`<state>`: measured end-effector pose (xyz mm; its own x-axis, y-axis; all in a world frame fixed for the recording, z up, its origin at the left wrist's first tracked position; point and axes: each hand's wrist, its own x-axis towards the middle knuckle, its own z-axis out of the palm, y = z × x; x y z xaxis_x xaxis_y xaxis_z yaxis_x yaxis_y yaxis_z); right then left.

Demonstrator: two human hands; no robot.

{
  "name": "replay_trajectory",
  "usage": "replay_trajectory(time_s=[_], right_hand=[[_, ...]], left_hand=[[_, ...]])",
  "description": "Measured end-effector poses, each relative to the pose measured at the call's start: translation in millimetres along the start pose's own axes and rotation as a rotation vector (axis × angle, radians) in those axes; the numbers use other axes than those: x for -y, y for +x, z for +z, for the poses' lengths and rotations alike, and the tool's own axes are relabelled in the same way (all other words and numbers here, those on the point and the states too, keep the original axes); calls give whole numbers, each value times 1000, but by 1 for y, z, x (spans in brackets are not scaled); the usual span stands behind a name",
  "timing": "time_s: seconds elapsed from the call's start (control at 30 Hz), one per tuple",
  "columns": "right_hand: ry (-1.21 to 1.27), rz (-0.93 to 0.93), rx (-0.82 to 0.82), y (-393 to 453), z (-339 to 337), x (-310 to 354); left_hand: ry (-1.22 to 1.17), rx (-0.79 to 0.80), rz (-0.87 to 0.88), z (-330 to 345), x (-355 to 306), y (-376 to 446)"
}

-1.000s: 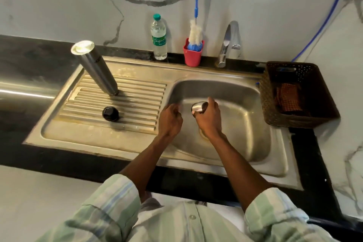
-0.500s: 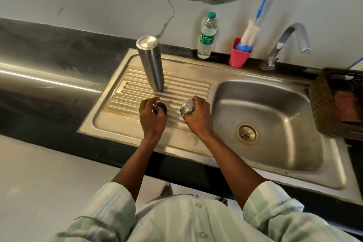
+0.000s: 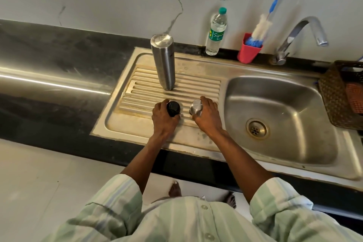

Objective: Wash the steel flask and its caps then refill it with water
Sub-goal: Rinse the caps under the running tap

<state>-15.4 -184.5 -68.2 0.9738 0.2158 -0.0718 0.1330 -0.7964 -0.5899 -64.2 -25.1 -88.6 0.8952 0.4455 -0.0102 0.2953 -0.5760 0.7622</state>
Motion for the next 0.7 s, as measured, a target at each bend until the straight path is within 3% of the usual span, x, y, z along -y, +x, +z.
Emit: replay_trajectory(time_s=[0.13,0.27,0.33,0.5,0.7], right_hand=[[50,25,-14,-8,-5,-1],[177,23,-162,-13,-16,-7],[331,74,-203,-9,-29,-10],[901,232,-28,4,-84,-19],[1125,228,86,9,-144,-70]], left_hand=[[-58,-32,-8,2,0,-2],[-239,-287,58,4,-21,-11],[-336,-321,86,8,-45,-13],[-471,-165,174,44,-109,-14],[-498,42,152,112,-166,-28]])
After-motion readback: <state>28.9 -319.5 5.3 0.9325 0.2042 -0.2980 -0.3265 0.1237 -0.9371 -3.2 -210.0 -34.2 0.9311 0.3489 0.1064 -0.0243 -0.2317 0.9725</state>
